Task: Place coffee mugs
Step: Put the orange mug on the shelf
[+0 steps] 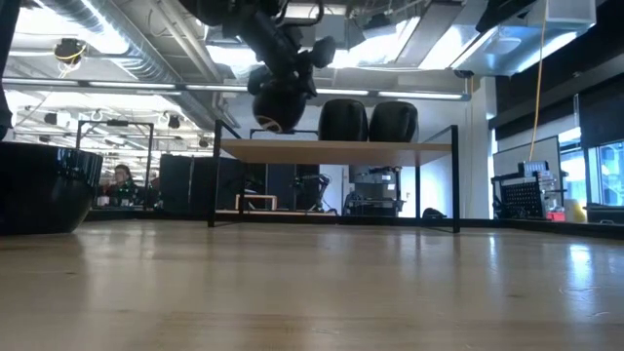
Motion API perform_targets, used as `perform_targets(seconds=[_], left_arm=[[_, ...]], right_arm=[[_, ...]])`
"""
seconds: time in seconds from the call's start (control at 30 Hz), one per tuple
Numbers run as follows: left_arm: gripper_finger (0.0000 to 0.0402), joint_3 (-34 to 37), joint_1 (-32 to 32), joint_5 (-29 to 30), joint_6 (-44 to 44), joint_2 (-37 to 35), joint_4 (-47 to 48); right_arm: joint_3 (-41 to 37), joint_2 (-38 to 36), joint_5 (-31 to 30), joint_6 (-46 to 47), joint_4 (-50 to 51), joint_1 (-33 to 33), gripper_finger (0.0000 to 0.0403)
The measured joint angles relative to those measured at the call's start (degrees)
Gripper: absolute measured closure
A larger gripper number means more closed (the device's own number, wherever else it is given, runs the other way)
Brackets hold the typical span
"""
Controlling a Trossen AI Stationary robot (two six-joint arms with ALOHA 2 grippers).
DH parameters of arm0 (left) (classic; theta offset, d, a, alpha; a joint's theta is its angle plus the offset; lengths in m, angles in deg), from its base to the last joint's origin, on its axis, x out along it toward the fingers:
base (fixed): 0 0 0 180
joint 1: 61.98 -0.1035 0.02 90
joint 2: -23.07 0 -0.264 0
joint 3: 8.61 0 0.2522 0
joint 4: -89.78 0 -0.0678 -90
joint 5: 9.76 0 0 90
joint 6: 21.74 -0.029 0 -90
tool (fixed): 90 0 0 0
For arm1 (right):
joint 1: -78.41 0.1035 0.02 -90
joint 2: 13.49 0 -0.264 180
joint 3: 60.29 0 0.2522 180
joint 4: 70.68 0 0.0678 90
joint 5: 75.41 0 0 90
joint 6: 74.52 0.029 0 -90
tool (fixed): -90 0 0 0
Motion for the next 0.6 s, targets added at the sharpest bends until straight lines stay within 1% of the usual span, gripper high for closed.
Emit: perform_targets(seconds=[0.1,0.27,0.5,0.53,0.6], left_arm=[[0.0368,0.00,0.26,-1.73,0.03,0.03,-0.22],[0.0370,0.00,2.34,-1.77,-0.91,-0.38,0.08],[0.0370,-0.01,8.89,-2.43,-3.35,-7.16,0.16],[0.0371,-0.04,9.63,-2.84,-3.81,-8.22,0.11],[0.0371,-0.04,10.91,-5.61,-4.26,-10.63,0.66]], right_arm=[[0.00,0.00,0.02,0.00,-0.02,0.00,0.0194],[0.00,0.01,0.02,0.00,0.00,0.00,0.0194],[0.00,0.02,0.17,-0.44,0.13,0.00,0.0194],[0.00,0.02,0.19,-0.76,0.12,-0.02,0.0194],[0.00,0.00,0.18,-1.53,-0.05,0.00,0.0194]])
